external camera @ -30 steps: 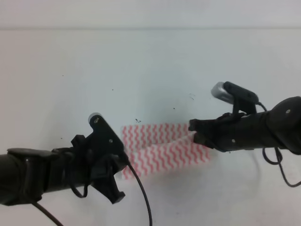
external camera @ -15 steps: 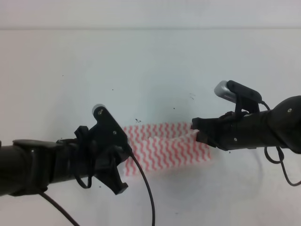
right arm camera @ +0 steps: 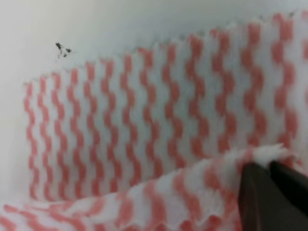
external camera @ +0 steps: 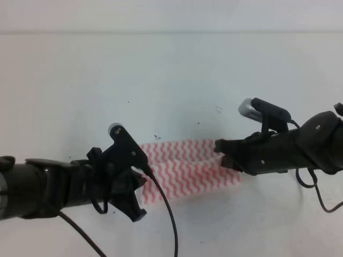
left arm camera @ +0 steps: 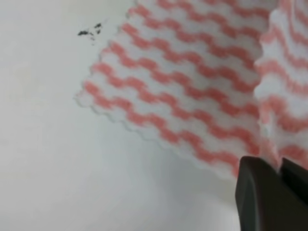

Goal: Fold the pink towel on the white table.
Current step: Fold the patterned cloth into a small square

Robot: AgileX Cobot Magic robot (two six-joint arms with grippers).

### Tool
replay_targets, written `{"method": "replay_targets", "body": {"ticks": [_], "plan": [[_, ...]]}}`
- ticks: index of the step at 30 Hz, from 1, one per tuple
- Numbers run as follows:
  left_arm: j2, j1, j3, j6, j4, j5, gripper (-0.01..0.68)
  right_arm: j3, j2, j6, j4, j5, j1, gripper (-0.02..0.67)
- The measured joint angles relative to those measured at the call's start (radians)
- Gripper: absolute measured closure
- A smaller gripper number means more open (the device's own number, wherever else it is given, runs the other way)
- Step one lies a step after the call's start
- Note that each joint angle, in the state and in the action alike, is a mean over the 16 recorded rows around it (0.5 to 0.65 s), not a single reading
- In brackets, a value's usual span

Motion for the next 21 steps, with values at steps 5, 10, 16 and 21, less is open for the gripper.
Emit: {"method": "replay_targets", "body": {"ticks": [5, 10, 16, 21], "plan": [[0.001, 0.0, -0.02, -0.004, -0.005, -0.016, 0.676, -0.002, 0.011, 0.0, -0.001, 0.0, -0.009, 0.666], [0.005, 0.0, -0.042, -0.004, -0.015, -0.035, 0.677, -0.009, 0.017, 0.0, -0.001, 0.011, -0.027, 0.666], [0.028, 0.0, -0.068, -0.006, -0.02, -0.057, 0.677, -0.032, 0.022, 0.0, -0.008, 0.032, -0.05, 0.666], [0.05, 0.0, -0.088, -0.007, -0.02, -0.067, 0.677, -0.062, 0.034, 0.0, -0.018, 0.052, -0.062, 0.666]]}}
